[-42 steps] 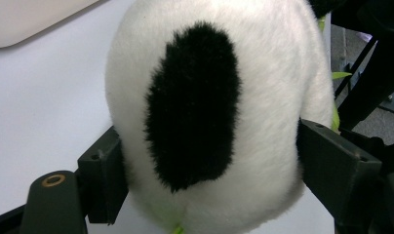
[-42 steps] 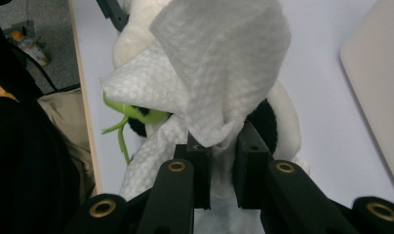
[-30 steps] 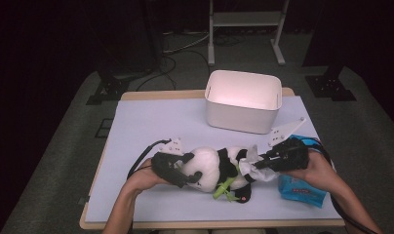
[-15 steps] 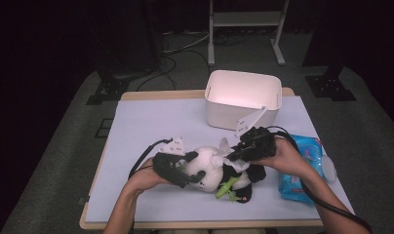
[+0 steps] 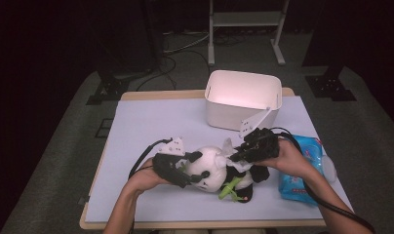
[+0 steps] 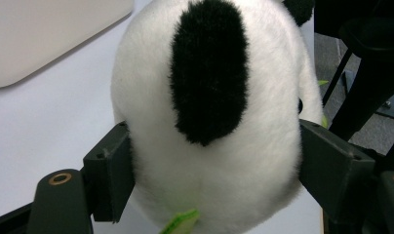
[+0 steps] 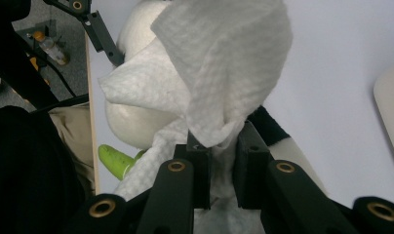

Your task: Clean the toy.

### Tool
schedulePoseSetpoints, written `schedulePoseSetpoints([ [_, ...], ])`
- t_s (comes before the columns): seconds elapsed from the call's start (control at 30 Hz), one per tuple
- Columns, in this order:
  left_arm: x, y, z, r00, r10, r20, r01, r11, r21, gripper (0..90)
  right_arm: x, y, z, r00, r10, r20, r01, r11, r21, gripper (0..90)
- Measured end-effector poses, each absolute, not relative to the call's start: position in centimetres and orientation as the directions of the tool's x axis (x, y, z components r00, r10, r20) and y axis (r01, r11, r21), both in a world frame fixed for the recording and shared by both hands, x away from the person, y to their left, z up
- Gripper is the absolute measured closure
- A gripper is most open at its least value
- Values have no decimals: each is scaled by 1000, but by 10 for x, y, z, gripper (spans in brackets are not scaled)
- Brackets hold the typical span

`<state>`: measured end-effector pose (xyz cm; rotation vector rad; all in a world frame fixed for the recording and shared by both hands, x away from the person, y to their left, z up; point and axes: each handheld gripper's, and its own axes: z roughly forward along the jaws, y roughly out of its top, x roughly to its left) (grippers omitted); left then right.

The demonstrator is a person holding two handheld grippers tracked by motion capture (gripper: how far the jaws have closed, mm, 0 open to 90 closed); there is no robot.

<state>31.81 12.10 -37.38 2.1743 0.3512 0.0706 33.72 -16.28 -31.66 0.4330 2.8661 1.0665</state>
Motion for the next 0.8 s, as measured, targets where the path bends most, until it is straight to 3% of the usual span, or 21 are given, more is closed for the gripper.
schedulePoseSetpoints([
  [0.8,317,118,-374,962,257,-87,218,-542,811,227,339,-92,-290,-990,137,11,110,739,665,788],
])
